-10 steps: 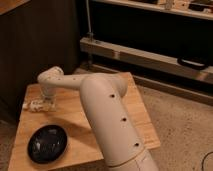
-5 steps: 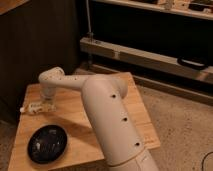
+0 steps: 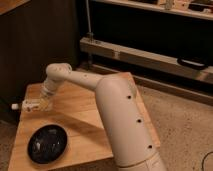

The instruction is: Place the bottle in the ceramic bowl

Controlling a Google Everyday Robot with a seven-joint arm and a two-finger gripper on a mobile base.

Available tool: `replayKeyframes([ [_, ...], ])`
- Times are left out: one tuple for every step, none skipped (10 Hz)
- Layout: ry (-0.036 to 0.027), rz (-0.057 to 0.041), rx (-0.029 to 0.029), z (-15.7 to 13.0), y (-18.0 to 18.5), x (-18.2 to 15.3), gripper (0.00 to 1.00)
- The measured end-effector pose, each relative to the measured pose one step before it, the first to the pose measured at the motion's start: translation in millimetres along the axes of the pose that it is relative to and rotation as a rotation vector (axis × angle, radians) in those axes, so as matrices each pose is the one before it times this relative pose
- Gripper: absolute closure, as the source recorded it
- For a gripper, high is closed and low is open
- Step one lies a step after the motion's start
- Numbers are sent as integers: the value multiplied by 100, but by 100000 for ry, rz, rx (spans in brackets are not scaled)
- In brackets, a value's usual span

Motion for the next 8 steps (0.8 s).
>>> replayKeyframes([
  [-1072,-2257,-16,-2206,401,-1259,92],
  [-166,-2081,-224,-1211,395,-922,92],
  [-58,-3102,-937,-1165,871,-1244,92],
  [611,-2949,-1902,-1363,1470,-663,92],
  [492,-1411,-2029,-620,1254,-129,92],
  [514,-1045,-2003,-214,1150,-28,92],
  [782,-1112,-2651,16,1415,1,92],
  [301,-560,-3460,273,1474,-75,92],
])
